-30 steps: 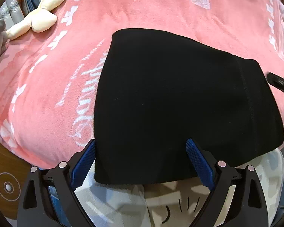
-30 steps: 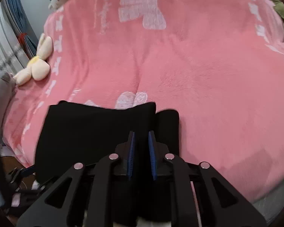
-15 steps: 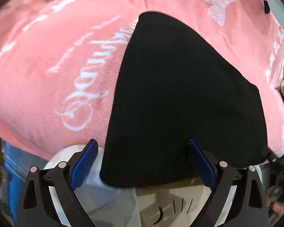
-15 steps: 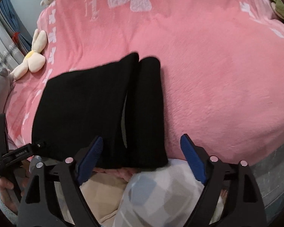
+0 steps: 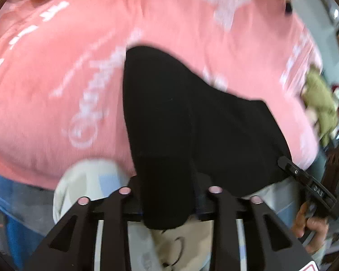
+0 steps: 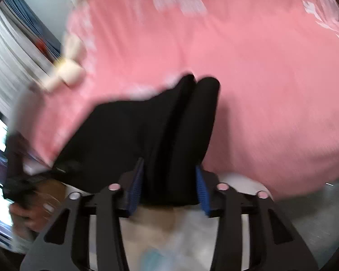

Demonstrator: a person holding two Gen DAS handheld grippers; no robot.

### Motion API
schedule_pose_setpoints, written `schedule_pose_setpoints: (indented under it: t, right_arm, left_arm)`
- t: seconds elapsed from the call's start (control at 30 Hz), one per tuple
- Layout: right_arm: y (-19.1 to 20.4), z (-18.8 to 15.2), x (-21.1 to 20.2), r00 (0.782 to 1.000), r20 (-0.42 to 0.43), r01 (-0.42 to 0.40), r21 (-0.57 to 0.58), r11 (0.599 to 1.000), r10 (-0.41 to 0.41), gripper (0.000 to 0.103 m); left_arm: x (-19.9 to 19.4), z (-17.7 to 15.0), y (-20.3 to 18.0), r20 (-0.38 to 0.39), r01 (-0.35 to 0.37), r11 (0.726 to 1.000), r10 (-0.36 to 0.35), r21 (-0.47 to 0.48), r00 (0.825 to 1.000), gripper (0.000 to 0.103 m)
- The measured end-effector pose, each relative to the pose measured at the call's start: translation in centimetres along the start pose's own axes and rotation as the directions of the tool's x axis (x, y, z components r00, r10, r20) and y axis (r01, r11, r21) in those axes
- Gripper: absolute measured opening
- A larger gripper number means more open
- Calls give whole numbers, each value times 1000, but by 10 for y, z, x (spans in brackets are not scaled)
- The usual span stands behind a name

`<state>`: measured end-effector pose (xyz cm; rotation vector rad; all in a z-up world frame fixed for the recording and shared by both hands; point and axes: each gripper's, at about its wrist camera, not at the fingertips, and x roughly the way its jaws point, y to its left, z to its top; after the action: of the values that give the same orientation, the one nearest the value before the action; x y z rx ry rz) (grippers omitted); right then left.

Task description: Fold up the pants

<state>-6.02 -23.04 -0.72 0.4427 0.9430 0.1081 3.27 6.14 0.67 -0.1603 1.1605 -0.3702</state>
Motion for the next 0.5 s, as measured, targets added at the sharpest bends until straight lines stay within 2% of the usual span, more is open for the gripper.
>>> schedule_pose_setpoints:
  t: [0.03,0.07,0.1,0.13,0.17,0.2,0.23,0.27,0.3,0.33,0.4,0.47,0.5]
  right_arm:
    - [-7,-5,8,998,-22,58,0,998,-58,52]
    - [-10,-9,6,999,7,45,19,999,-45,52]
    - [-8,-8,-4,997,53,49,42,998,-52,53]
    - [-2,-6,-15,991,104,84,31,996,-87,52]
    - [8,-1,-26,980,163,119,-9,993,-116,46]
    - [23,8,-37,969,215,139,-77,987,-120,40]
    - [31,15,-42,967,231,138,-111,984,-109,37]
    - [41,23,-43,969,234,117,-135,984,-83,25]
    - [50,36,-36,974,224,60,-165,985,-21,14]
    - [54,43,-30,978,210,26,-171,985,10,11]
    - [59,62,2,985,161,-41,-165,986,68,9]
    - [56,75,35,993,115,-17,-175,984,38,9]
    - [53,80,53,995,97,42,-181,983,-24,8]
  left_arm:
    - [15,-5,-2,-35,-61,998,61,22,997,42]
    - [25,-9,-1,-61,-109,994,110,14,992,43]
    - [25,-11,-1,-59,-129,992,129,-4,990,45]
    - [20,-10,-2,-37,-133,991,132,-18,991,48]
    - [11,-8,-3,0,-148,989,148,-31,989,50]
    - [0,-2,-6,50,-170,985,171,-30,984,56]
    - [-7,4,-11,109,-192,981,193,-20,975,63]
    - [-13,10,-17,162,-218,976,216,-6,963,66]
    - [-16,13,-24,190,-242,970,236,9,953,68]
    - [-14,23,-33,221,-283,958,269,35,937,68]
    - [-3,37,-48,232,-300,951,278,68,932,69]
    - [12,47,-44,227,-320,943,293,89,929,69]
    - [27,56,-44,215,-345,934,319,96,923,69]
